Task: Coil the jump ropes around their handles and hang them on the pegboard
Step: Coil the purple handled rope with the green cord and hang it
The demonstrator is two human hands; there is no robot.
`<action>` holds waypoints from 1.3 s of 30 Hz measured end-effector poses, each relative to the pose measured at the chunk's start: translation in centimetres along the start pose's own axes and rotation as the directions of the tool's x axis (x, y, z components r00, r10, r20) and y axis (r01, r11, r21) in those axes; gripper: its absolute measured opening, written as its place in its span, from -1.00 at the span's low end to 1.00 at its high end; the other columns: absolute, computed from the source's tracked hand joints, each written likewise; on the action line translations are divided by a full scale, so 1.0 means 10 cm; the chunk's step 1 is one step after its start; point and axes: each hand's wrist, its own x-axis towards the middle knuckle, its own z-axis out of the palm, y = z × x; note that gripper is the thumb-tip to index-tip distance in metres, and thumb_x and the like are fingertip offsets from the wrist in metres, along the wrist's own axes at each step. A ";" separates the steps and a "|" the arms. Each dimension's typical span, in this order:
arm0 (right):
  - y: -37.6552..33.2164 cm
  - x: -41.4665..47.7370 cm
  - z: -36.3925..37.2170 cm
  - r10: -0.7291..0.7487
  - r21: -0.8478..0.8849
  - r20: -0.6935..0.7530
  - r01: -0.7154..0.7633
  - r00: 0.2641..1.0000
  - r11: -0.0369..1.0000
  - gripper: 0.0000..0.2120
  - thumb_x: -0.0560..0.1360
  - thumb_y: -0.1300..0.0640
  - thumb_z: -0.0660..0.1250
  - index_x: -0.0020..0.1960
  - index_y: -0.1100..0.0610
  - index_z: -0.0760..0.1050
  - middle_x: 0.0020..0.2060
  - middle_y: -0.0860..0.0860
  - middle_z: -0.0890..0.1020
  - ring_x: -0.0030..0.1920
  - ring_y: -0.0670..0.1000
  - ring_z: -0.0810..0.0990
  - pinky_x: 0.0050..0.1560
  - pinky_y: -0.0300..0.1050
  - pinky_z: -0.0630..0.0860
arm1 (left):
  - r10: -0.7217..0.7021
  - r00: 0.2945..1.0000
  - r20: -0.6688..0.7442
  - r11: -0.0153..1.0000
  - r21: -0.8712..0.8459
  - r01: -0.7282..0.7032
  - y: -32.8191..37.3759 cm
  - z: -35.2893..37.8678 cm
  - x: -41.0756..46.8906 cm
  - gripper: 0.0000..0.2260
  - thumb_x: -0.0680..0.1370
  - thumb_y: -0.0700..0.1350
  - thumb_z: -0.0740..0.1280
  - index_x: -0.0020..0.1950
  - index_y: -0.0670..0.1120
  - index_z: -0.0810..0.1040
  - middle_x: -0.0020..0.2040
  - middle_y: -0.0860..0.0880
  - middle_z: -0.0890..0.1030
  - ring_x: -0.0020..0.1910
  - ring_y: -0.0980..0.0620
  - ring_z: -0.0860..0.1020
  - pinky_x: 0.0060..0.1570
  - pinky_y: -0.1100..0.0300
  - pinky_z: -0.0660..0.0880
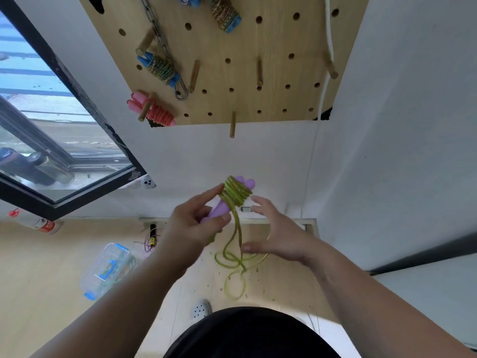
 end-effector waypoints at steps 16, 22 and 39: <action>-0.40 0.11 -0.06 -0.010 0.049 0.156 0.002 0.988 0.999 -0.66 0.71 -0.01 0.14 0.04 0.12 0.63 -0.32 0.01 0.47 -0.33 -0.04 0.40 -0.21 -0.12 0.43 | -0.141 0.924 0.354 0.565 0.795 -0.219 -0.55 -0.43 0.25 0.12 0.27 0.42 0.48 0.60 0.35 -0.19 0.64 0.20 -0.01 0.63 0.10 -0.07 0.58 -0.05 -0.03; -0.40 0.18 -0.11 -0.032 -0.055 0.175 0.043 0.984 0.998 -0.71 0.67 0.00 0.24 -0.14 0.10 0.57 -0.32 -0.01 0.62 -0.30 -0.03 0.55 -0.13 -0.03 0.50 | -0.054 0.962 0.268 0.893 0.443 -0.073 -0.37 0.10 0.45 -0.86 0.48 -0.14 0.49 -0.03 0.03 0.59 -0.37 0.12 0.56 -0.36 0.13 0.45 -0.29 0.14 0.38; -0.19 -0.18 -0.24 -0.052 0.216 -0.079 0.068 0.995 0.974 -0.69 0.67 0.09 0.26 -0.13 0.27 0.59 -0.34 0.16 0.57 -0.37 0.02 0.48 -0.34 -0.14 0.40 | 0.074 0.968 0.238 0.878 0.445 -0.177 -0.30 -0.07 0.36 -0.57 0.33 0.25 0.43 0.18 0.25 0.55 0.19 0.26 0.54 0.23 0.28 0.48 0.20 0.32 0.39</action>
